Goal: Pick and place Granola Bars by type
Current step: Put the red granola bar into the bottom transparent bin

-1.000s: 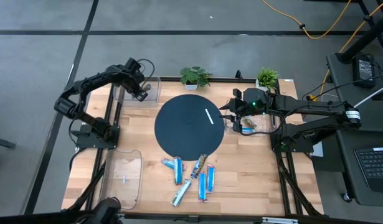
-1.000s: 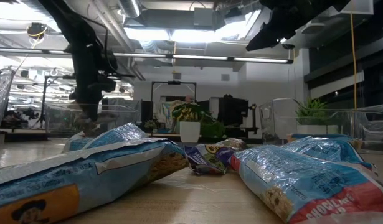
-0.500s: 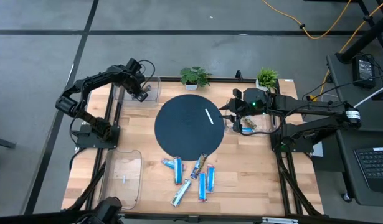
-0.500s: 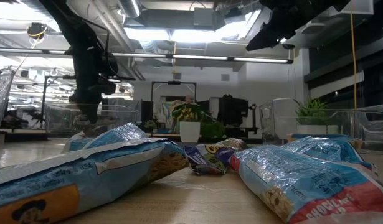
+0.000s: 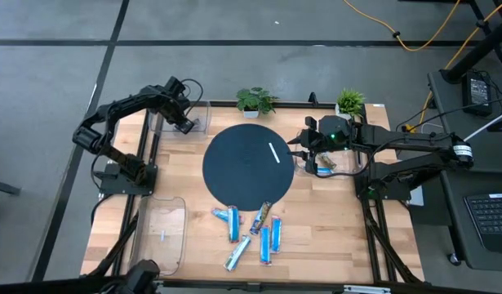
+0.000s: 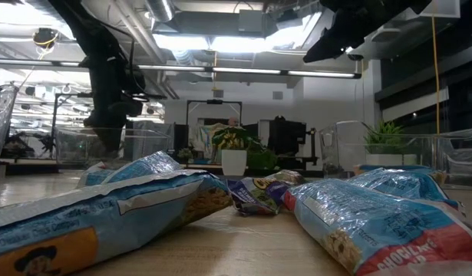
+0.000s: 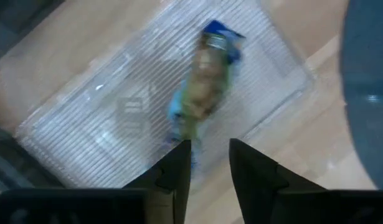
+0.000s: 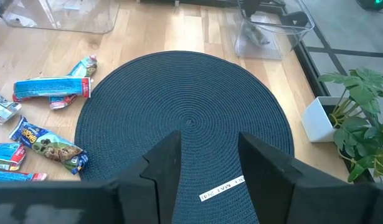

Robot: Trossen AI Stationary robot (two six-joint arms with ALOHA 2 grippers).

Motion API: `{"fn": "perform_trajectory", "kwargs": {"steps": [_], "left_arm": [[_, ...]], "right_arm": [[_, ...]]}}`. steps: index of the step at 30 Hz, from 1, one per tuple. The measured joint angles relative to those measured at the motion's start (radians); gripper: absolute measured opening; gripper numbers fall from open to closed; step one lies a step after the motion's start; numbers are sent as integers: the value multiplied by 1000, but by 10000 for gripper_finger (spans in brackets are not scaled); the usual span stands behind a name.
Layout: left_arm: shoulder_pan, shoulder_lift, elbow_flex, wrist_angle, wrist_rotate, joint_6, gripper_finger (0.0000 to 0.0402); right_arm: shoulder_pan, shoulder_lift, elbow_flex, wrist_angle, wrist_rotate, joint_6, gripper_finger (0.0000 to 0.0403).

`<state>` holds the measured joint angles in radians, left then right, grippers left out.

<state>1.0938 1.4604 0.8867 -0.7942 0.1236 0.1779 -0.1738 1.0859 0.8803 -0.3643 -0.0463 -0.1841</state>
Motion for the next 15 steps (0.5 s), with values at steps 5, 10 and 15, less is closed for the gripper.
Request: {"fn": "perform_trajectory", "kwargs": {"steps": [5,10,15], "left_arm": [[-7,-40,27,-49,24,-4,109],[-21,-96,129,-231,24,31,106],[-54,-177,209,-302,26,51,105]], "right_arm": [[0,0,0,0,0,0,162],[0,0,0,0,0,0,162],[0,0,0,0,0,-2,162]]}}
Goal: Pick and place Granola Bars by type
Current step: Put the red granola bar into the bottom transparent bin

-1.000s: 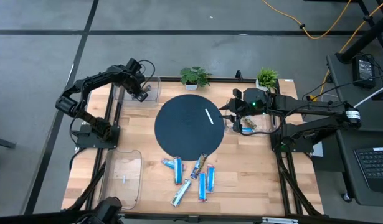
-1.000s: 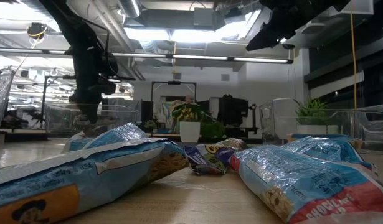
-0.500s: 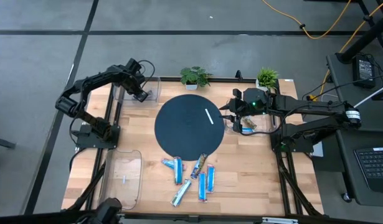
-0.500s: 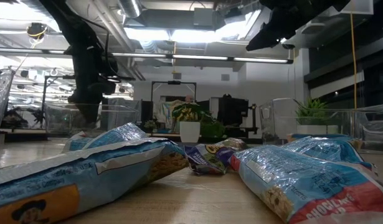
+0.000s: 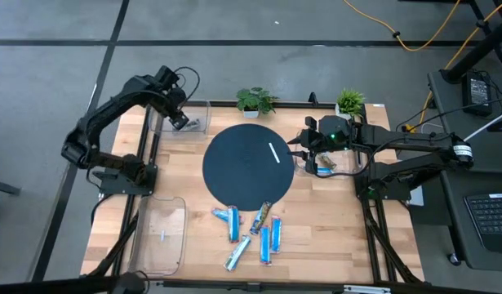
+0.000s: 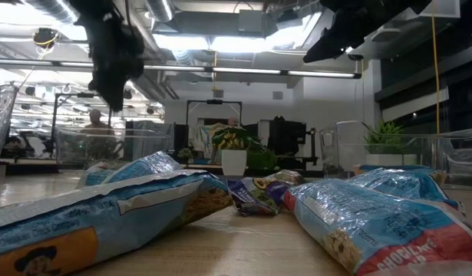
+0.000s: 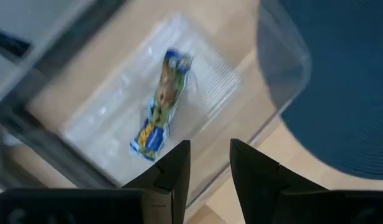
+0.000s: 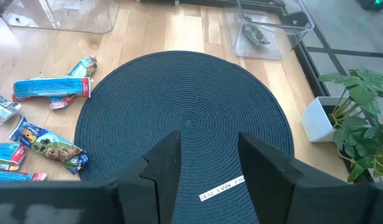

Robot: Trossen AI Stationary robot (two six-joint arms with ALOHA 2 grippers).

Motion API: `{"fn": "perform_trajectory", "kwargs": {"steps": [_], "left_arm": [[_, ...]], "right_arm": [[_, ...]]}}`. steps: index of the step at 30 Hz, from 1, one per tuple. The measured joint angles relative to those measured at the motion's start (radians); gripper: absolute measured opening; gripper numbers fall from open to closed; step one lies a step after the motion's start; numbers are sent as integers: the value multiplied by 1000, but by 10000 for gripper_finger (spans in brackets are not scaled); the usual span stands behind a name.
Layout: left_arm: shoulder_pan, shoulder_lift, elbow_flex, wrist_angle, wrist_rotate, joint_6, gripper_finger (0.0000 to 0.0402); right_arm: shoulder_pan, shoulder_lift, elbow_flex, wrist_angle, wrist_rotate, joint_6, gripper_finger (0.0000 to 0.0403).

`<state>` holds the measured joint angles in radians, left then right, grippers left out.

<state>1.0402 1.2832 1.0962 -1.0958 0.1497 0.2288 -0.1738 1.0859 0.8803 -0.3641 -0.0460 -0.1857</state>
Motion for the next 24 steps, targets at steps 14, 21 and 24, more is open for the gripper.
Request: {"fn": "perform_trajectory", "kwargs": {"steps": [14,21,24], "left_arm": [[-246,-199,133,-16,91,-6,105],[-399,-235,217,-7,25,-84,105],[-464,-235,248,-7,26,-93,105]], "right_arm": [[0,0,0,0,0,-6,162],[0,0,0,0,0,-6,162],[0,0,0,0,0,-6,162]]}}
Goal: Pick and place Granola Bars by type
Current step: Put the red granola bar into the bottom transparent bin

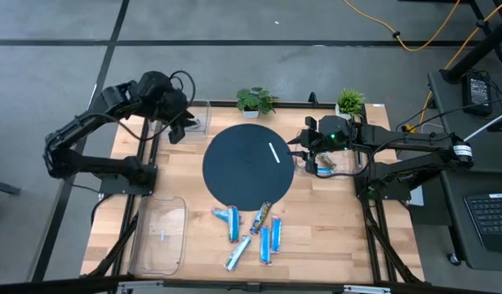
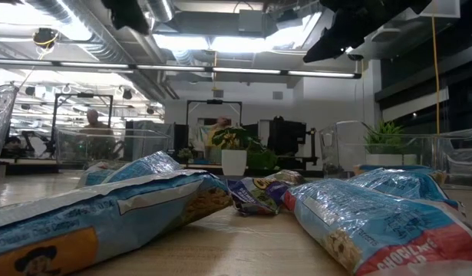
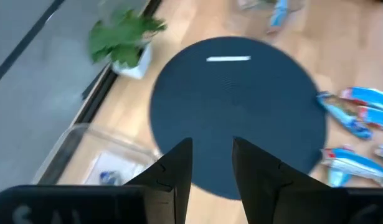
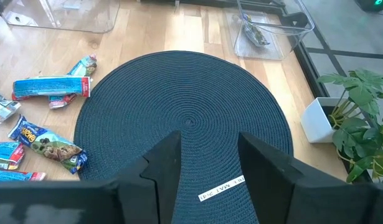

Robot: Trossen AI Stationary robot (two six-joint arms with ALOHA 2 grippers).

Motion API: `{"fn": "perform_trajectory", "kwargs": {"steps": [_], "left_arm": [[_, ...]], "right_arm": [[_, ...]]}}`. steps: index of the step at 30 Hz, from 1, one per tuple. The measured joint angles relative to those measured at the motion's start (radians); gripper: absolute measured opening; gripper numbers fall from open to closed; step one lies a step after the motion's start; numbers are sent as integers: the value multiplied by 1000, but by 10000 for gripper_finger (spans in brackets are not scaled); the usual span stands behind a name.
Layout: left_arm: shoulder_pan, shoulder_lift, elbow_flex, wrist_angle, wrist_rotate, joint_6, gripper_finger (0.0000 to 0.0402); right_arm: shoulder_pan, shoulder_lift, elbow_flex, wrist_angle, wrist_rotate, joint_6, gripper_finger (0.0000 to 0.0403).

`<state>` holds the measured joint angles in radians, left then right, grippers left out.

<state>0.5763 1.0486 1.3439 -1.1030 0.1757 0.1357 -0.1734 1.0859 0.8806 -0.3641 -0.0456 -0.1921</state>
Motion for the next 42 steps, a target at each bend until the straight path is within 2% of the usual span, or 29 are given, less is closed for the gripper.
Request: {"fn": "perform_trajectory", "kwargs": {"steps": [8,15,22,31,35,42], "left_arm": [[-257,8,92,40,-4,-66,105],[-483,35,134,72,-129,-168,105],[-662,95,135,113,-139,-243,105],[-813,209,135,111,-164,-305,105],[-857,263,135,109,-193,-258,105],[-897,360,135,101,-181,-253,105]], "right_arm": [[0,0,0,0,0,0,162],[0,0,0,0,0,0,162],[0,0,0,1,0,2,162],[0,0,0,1,4,4,162],[0,0,0,1,4,4,162],[0,0,0,1,3,3,162]]}}
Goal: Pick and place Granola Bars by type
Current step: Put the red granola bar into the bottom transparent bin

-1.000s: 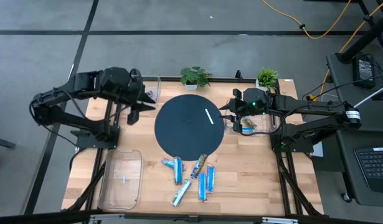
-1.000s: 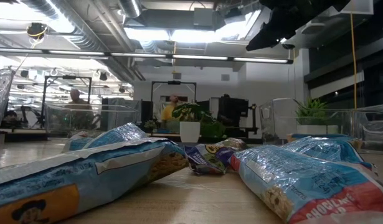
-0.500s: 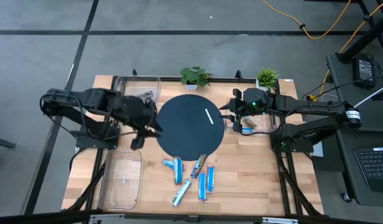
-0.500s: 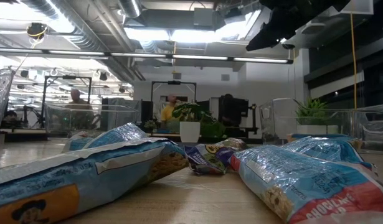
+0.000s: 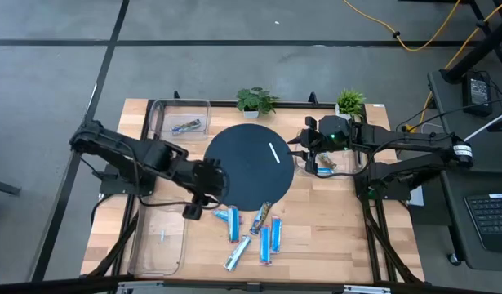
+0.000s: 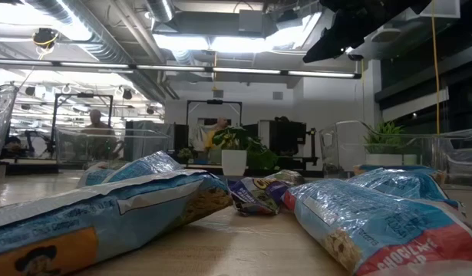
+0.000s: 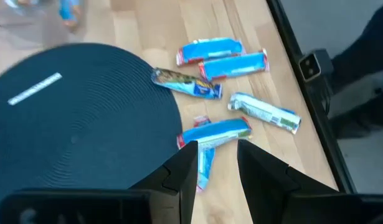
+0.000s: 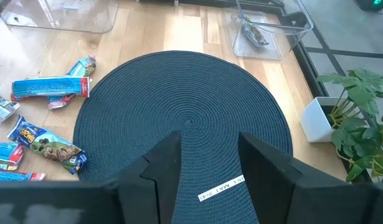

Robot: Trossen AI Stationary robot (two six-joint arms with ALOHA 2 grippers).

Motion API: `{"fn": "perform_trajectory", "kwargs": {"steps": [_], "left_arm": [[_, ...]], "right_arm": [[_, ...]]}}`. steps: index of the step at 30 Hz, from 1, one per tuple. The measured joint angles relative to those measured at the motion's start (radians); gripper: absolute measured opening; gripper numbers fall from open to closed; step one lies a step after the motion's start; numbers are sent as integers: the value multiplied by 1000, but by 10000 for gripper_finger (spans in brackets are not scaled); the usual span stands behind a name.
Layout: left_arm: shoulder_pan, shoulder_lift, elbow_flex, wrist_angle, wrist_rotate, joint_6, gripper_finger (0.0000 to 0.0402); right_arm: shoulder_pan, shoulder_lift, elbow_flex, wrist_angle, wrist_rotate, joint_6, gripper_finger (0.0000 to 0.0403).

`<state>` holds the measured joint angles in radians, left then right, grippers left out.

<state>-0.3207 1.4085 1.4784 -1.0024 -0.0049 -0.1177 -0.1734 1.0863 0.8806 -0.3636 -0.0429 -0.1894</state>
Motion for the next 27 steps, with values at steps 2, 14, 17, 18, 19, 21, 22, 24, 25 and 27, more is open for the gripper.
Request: {"fn": "perform_trajectory", "kwargs": {"steps": [2,14,17,18,19,21,22,24,25,27], "left_arm": [[-4,21,0,-1,4,-4,105],[-7,44,-247,241,50,-77,105],[-7,51,-339,326,49,-95,105],[-7,55,-368,363,47,-104,105],[-7,55,-396,382,41,-108,105],[-7,55,-444,433,33,-119,105],[-7,55,-462,458,25,-130,105],[-3,55,-492,474,21,-147,105],[1,55,-504,477,22,-151,105],[4,55,-521,481,23,-160,105]], "right_arm": [[0,0,0,0,0,0,162],[0,0,0,-12,-4,-6,162],[0,0,0,-17,-4,-22,162],[0,0,0,-21,-4,-27,162],[0,0,0,-21,-4,-29,162],[0,0,0,-22,-4,-29,162],[0,0,0,-26,-4,-29,162],[0,0,0,-27,-4,-29,162],[0,0,0,-28,-4,-29,162],[0,0,0,-28,-4,-29,162]]}}
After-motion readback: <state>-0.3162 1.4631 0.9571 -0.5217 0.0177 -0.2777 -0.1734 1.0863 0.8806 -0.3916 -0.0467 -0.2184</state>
